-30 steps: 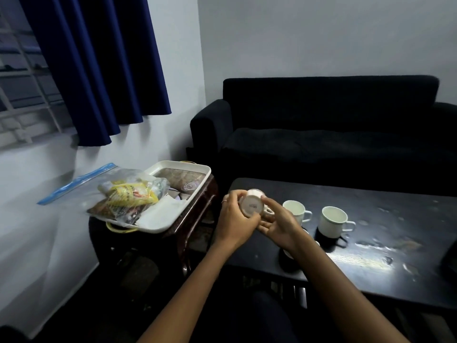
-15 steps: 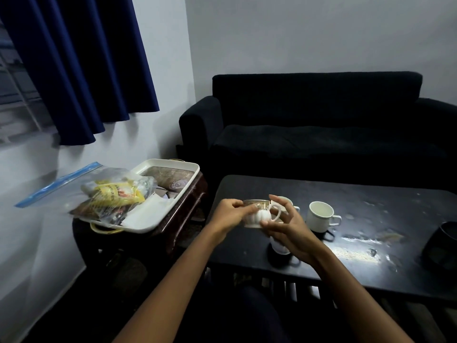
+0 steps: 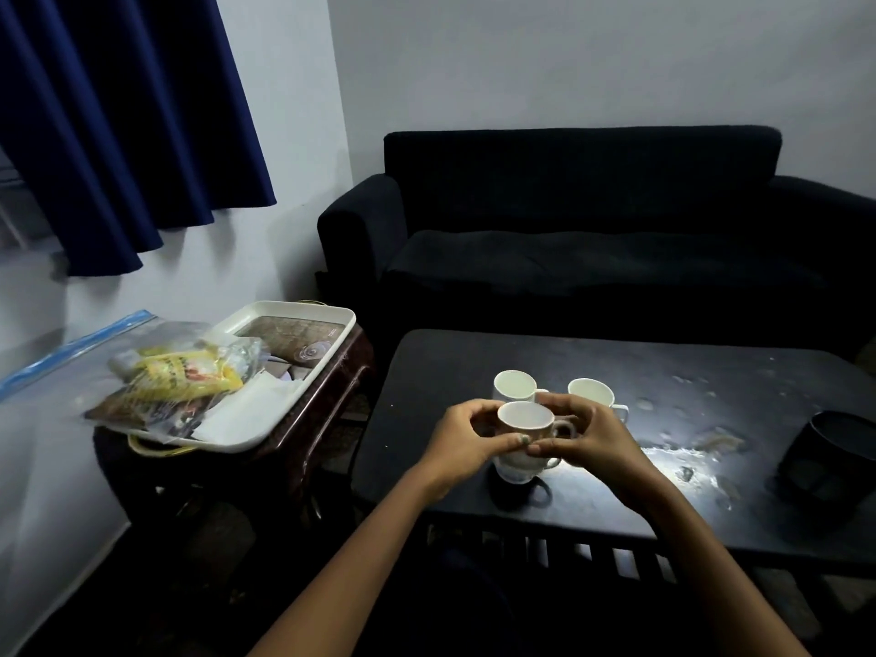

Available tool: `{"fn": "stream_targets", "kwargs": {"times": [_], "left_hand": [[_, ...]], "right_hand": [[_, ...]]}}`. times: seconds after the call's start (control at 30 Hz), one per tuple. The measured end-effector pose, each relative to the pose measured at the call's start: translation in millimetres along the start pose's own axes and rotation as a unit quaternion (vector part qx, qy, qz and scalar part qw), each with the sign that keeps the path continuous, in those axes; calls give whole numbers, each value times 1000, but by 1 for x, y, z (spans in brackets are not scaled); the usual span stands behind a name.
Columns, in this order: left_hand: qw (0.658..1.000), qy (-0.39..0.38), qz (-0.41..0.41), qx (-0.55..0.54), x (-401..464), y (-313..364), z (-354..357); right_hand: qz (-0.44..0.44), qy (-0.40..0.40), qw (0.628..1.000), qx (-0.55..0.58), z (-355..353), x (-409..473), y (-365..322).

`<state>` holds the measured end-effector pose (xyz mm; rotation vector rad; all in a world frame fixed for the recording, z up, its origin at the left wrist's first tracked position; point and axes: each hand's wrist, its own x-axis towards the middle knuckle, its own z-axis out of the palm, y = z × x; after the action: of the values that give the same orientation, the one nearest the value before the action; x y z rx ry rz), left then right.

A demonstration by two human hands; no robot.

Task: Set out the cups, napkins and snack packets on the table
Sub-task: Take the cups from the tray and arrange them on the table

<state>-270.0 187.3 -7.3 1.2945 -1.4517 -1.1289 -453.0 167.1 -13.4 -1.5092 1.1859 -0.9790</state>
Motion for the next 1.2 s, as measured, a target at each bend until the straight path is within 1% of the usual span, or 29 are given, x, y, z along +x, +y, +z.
{"fn": "stream_targets", "kwargs": {"times": [0.1,0.2,0.27,0.5,0.73,1.2], "left_hand": [[999,-22,12,31,3,-1,20],[996,-20,34,84,6,-5,43],[994,-17,46,101,8,-9,60],[990,-37,35,131,14,-24,107],[984,-30,31,175,21,-41,127],[989,-6,9,150,42,-44,139]], "right_hand": [[-9,16,999,-37,-16,-7,10],[-21,39,995,-92,-29,-14,20],[-25,61,989,-132,-37,-20,27],[-9,91,974,-207,-57,-29,57],[36,89,977,-189,-62,-24,81],[31,86,978,-187,-73,-1,89]]}}
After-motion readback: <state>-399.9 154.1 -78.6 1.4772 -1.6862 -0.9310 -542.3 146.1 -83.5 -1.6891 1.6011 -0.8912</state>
